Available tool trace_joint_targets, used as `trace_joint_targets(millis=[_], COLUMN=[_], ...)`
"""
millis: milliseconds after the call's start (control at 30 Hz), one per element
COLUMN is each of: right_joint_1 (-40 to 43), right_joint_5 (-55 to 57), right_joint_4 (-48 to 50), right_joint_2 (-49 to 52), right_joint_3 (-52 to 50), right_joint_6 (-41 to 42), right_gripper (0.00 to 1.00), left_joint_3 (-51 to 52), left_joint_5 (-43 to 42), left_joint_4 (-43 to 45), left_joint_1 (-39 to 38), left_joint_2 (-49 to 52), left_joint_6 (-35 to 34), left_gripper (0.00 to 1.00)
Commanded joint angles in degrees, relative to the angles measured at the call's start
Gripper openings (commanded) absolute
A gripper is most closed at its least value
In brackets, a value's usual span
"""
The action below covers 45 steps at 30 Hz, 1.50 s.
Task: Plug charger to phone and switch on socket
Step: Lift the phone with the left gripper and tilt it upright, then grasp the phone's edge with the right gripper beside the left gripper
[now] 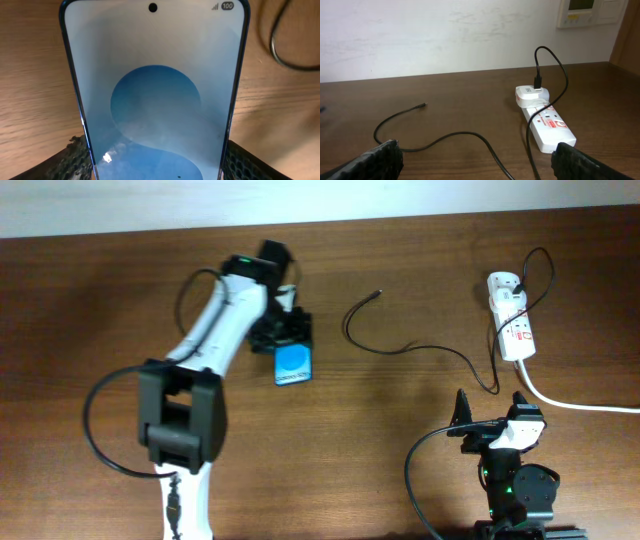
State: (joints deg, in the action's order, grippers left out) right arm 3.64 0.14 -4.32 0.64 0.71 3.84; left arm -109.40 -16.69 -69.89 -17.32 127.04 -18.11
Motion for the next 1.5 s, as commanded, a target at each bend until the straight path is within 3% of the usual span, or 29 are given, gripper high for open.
trace_joint_targets(millis=[0,167,333,433,500,600,633,667,733,900,967,1133,1200,1267,1333,1467], right_joint_1=[-0.3,-0.3,-0.3,-0.3,-0.3,-0.3,-0.3,-0.3,-0.3,-0.3,-0.3,-2.2,-7.3,-18.2,-29.0,-42.5], right_joint_5=[0.1,0.1,-0.1,-15.5,-27.9,-37.8,-39.6,-39.3,-33.5,-32.9,-32.6,-32.9,-31.4,-21.9,-12.7,-7.1], right_joint_4=[-0.3,-0.3,0.2,2.5,3.8,2.8,1.9,1.6,2.3,1.5,-3.7,-13.5,-13.9,-13.9,-9.1,17.7], right_joint_2=[-0.4,-0.4,-0.4,-0.4,-0.4,-0.3,-0.3,-0.3,-0.3,0.5,3.5,23.3,31.4,41.0,48.0,65.8], right_joint_3=[-0.4,-0.4,-0.4,-0.4,-0.4,-0.4,-0.4,-0.4,-0.4,0.3,4.3,22.2,28.2,33.2,34.6,34.6], right_joint_6=[-0.4,-0.4,-0.4,0.3,11.1,47.7,56.0,57.3,57.5,55.0,52.9,45.7,44.6,45.0,46.6,46.6], right_gripper=[0.99,0.99,0.99,0.99,0.98,0.99,0.98,0.99,0.98,0.98,0.98,0.98,0.98,0.98,0.98,0.99], left_joint_3=[-1.4,-1.4,-1.4,-1.4,-1.4,-1.4,-1.4,-1.4,-1.4,-1.4,-1.4,-1.4,-1.4,-1.4,-1.4,-1.4], left_joint_5=[-10.5,-12.3,-19.9,-23.6,-24.3,-24.3,-24.3,-24.3,-24.3,-24.3,-24.3,-24.3,-24.3,-24.3,-24.3,-24.5], left_joint_4=[-3.2,-8.5,-8.8,-8.8,-8.8,-8.8,-8.7,-8.6,-8.6,-8.0,-7.5,-7.1,-7.1,-7.1,-7.1,-7.1], left_joint_1=[5.7,10.9,11.9,11.9,11.9,11.9,11.9,11.9,11.9,11.9,11.9,11.9,11.9,11.9,11.9,11.9], left_joint_2=[-0.1,-0.1,-0.1,-0.1,-0.1,-0.1,-0.1,-0.1,-0.1,-0.1,-0.1,-0.1,-0.1,-0.1,-0.1,-0.1], left_joint_6=[-1.0,-0.9,-1.0,-1.0,-1.0,-1.0,-1.0,-1.0,-1.0,-1.0,-1.0,-1.0,-1.0,-1.0,-1.0,-1.0], left_gripper=[0.65,0.64,0.65,0.65,0.65,0.65,0.65,0.66,0.66,0.67,0.67,0.67,0.66,0.66,0.66,0.66])
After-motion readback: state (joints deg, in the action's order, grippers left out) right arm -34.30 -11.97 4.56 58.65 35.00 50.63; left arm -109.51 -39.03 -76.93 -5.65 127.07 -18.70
